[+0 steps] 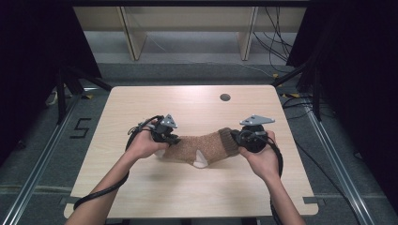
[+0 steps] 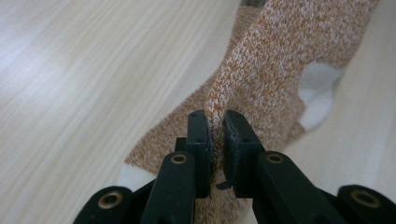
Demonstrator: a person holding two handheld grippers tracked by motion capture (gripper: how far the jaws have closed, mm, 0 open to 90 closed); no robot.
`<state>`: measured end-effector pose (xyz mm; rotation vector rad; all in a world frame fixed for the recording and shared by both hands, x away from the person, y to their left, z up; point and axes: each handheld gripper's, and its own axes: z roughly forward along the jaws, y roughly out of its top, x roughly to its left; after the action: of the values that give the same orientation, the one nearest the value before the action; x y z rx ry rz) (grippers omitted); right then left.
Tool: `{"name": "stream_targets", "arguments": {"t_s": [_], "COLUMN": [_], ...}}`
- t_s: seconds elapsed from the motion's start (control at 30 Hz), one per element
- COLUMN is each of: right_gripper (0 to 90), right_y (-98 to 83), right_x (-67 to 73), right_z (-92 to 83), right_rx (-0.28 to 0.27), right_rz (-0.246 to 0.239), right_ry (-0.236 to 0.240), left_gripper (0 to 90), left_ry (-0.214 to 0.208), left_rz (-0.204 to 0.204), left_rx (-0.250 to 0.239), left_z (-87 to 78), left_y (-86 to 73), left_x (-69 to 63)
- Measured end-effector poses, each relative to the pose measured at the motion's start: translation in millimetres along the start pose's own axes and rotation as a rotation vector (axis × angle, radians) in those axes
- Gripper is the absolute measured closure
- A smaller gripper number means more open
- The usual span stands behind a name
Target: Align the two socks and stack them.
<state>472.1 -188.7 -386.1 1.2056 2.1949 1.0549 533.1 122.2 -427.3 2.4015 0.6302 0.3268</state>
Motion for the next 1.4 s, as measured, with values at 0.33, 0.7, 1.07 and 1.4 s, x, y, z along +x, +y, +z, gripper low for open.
{"name": "stream_targets", "arguments": {"t_s": [0.33,0.7,1.07,1.4], "right_gripper": [84.7,67.0,52.7,71.1], "right_y": [-2.6,-14.6,-18.8,-36.9], "right_x": [-12.0,-29.4,-43.0,-50.4], "right_z": [34.9,62.6,50.1,76.3], "right_rx": [0.063,0.125,0.132,0.203], "right_rz": [-0.009,0.056,0.155,0.227], "right_ry": [-0.061,-0.142,-0.092,-0.044], "left_gripper": [78.4,48.8,40.2,54.1], "left_ry": [0.088,0.154,0.169,0.162], "left_rz": [-0.048,-0.081,-0.191,-0.233], "left_rx": [-0.025,-0.103,-0.07,-0.045], "left_z": [33.3,32.8,-12.8,11.4], "left_y": [-1.4,-10.5,-59.1,-69.4], "left_x": [6.4,11.4,19.1,12.5]}}
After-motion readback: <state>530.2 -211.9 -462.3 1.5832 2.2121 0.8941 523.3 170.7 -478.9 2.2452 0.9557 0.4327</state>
